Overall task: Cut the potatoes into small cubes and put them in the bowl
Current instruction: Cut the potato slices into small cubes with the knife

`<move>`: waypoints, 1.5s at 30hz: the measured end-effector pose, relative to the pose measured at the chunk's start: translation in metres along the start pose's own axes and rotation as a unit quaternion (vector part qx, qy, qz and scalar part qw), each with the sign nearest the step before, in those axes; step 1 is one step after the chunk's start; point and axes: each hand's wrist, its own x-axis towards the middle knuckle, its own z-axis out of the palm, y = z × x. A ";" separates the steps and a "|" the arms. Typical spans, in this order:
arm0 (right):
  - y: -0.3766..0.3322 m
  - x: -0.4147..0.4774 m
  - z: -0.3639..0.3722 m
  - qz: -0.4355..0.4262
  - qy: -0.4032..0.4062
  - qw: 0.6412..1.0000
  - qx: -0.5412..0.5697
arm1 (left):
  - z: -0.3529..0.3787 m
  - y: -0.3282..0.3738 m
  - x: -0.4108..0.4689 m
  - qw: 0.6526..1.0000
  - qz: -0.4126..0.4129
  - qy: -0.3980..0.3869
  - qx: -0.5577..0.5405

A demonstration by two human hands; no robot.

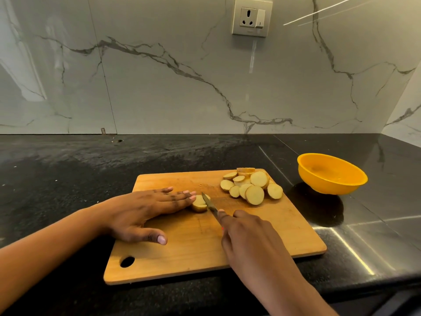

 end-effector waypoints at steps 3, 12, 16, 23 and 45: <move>0.001 0.001 0.000 0.002 0.010 1.000 0.005 | -0.001 0.001 -0.002 1.000 0.010 0.020 0.001; -0.005 -0.007 -0.003 0.004 0.023 0.999 0.023 | -0.003 0.001 0.003 0.998 0.018 -0.021 0.056; -0.006 -0.010 -0.005 0.007 0.024 0.999 0.019 | -0.004 0.002 0.003 0.997 0.014 -0.030 0.071; -0.010 -0.002 0.006 -0.002 0.024 1.000 0.010 | -0.003 0.001 0.001 0.996 0.025 -0.010 0.086; -0.011 -0.011 0.000 -0.022 -0.028 0.999 -0.015 | -0.001 0.003 0.001 0.999 0.003 -0.009 0.033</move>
